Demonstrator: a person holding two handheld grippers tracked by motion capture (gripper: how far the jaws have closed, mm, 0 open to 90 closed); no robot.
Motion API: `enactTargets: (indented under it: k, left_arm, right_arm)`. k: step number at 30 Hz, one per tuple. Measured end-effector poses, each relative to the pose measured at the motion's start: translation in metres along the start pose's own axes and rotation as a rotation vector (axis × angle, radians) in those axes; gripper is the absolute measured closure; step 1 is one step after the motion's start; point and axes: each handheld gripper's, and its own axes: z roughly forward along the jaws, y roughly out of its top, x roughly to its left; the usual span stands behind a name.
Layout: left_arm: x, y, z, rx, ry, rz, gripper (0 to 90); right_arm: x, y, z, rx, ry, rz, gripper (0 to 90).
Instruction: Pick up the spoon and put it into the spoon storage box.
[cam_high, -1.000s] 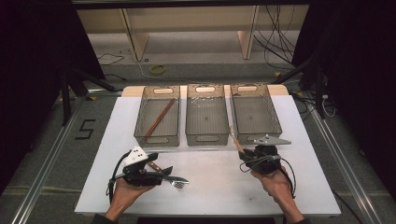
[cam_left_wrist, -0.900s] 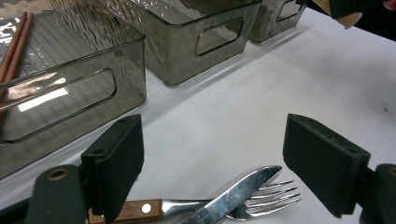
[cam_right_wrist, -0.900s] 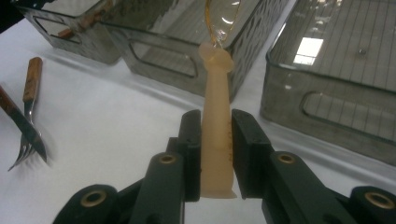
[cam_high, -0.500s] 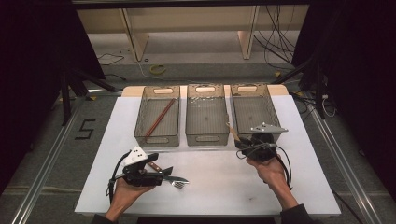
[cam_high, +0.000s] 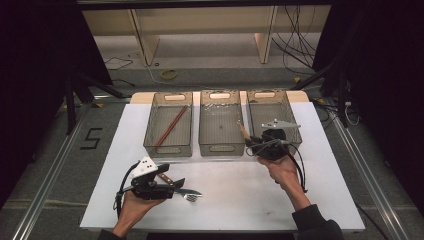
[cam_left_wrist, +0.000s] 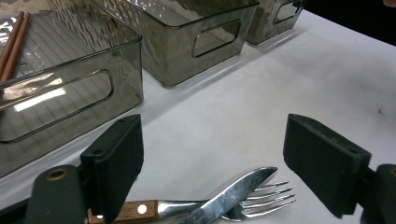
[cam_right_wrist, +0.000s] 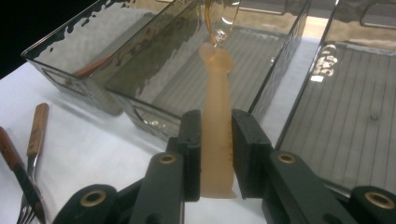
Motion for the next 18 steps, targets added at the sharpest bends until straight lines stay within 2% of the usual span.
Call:
enactTargets:
  k: [13, 18]
  left_arm:
    - [0.001, 0.000, -0.001, -0.012, -0.002, 0.001, 19.6]
    - [0.002, -0.001, -0.002, -0.031, -0.013, -0.017, 19.5]
  right_arm:
    - [0.002, 0.023, 0.021, 0.004, 0.003, 0.002, 75.3]
    - [0.005, 0.031, 0.033, 0.010, 0.006, 0.003, 75.2]
